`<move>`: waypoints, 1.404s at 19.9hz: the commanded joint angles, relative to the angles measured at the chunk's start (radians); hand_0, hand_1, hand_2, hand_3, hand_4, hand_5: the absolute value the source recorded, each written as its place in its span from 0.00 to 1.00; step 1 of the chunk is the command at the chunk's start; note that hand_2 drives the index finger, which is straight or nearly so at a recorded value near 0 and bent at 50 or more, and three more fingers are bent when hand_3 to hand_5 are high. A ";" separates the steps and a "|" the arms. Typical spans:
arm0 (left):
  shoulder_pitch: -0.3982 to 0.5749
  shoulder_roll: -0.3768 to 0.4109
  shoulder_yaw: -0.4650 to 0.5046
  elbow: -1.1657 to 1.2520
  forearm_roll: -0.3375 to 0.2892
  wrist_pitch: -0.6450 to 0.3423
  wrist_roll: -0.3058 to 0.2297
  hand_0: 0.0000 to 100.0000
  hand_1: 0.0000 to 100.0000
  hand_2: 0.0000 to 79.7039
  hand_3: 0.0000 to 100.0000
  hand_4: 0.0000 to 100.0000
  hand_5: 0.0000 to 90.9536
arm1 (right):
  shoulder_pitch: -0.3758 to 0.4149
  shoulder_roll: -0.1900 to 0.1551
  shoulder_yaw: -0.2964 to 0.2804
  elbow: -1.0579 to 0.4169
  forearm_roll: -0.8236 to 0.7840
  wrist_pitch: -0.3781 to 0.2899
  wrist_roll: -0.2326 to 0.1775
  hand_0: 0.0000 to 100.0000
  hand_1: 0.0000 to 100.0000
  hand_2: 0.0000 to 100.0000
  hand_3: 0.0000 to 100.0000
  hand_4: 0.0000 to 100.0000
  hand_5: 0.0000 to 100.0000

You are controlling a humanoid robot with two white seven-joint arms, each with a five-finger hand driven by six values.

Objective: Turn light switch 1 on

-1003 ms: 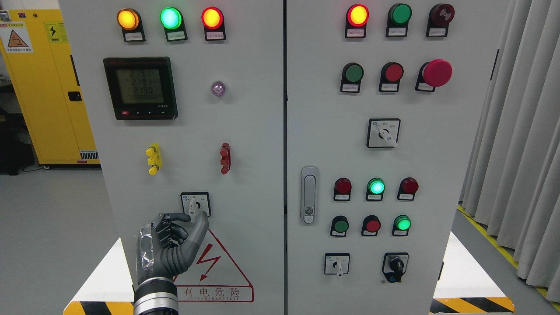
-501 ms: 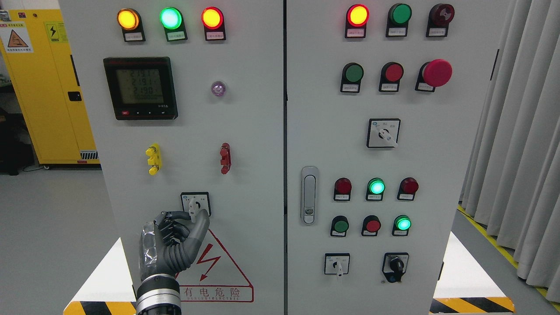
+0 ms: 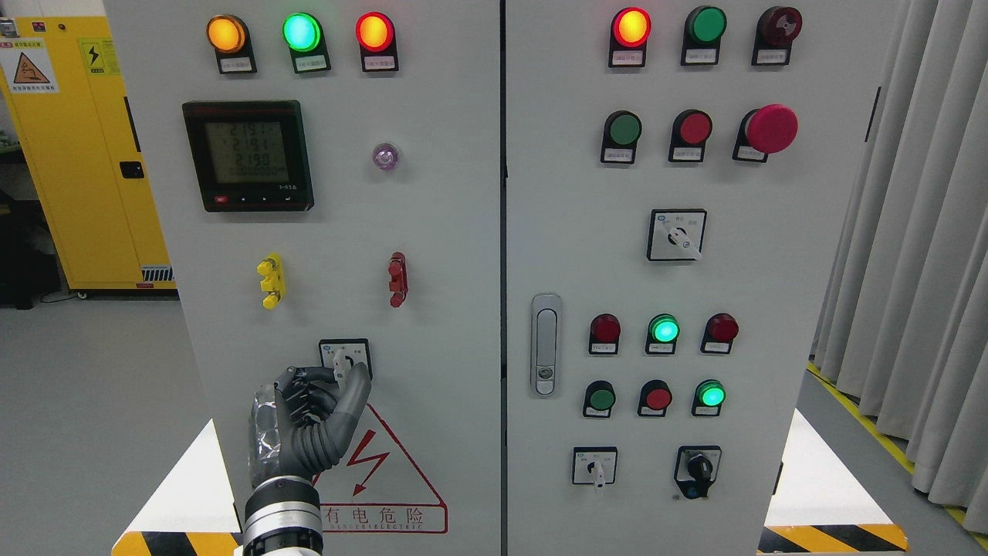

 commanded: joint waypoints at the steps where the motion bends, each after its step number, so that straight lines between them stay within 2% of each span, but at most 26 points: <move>1: -0.005 -0.002 -0.001 0.015 0.000 0.001 -0.003 0.23 0.67 0.71 0.89 0.90 0.92 | 0.000 0.000 0.000 0.000 -0.029 0.001 0.001 0.00 0.50 0.04 0.00 0.00 0.00; 28: -0.008 -0.002 0.002 0.015 0.000 -0.001 0.014 0.28 0.64 0.78 0.89 0.91 0.92 | 0.000 0.000 0.000 0.000 -0.029 0.001 0.001 0.00 0.50 0.04 0.00 0.00 0.00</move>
